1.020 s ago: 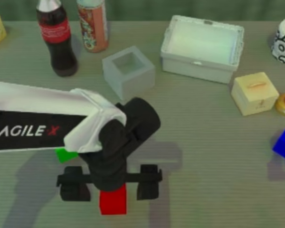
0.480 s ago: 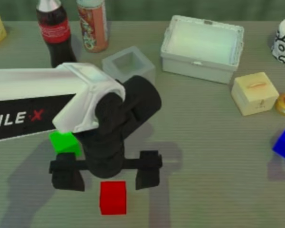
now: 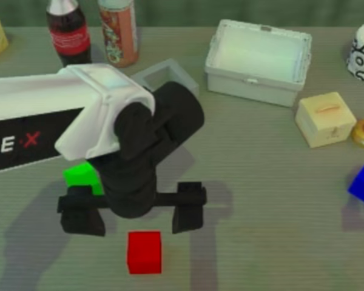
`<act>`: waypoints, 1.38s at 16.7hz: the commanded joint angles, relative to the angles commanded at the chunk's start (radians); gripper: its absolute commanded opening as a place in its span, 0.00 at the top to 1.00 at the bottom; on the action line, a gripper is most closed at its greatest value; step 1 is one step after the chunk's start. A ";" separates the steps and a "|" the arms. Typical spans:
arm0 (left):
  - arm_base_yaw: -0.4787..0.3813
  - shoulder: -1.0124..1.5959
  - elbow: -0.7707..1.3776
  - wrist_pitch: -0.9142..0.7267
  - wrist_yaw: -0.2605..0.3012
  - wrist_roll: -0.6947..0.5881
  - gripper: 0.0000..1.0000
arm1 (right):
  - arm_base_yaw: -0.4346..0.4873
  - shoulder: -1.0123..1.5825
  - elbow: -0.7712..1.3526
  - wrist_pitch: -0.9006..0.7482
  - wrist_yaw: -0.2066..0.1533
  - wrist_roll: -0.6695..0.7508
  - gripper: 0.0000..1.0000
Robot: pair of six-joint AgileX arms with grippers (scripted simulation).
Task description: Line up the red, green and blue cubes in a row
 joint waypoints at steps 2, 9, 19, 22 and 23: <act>0.008 0.008 0.009 -0.002 0.000 0.032 0.00 | 0.000 0.000 0.000 0.000 0.000 0.000 0.00; 0.120 0.097 0.096 -0.027 0.004 0.434 0.00 | 0.000 0.000 0.000 0.000 0.000 0.000 0.00; 0.383 0.218 0.191 -0.051 0.020 1.366 0.00 | 0.000 0.000 0.000 0.000 0.000 0.000 0.00; 0.443 0.215 0.209 -0.036 0.019 1.525 0.00 | 0.000 0.000 0.000 0.000 0.000 0.000 0.00; 0.456 0.213 0.213 -0.031 0.019 1.558 0.00 | 0.000 0.000 0.000 0.000 0.000 0.000 0.00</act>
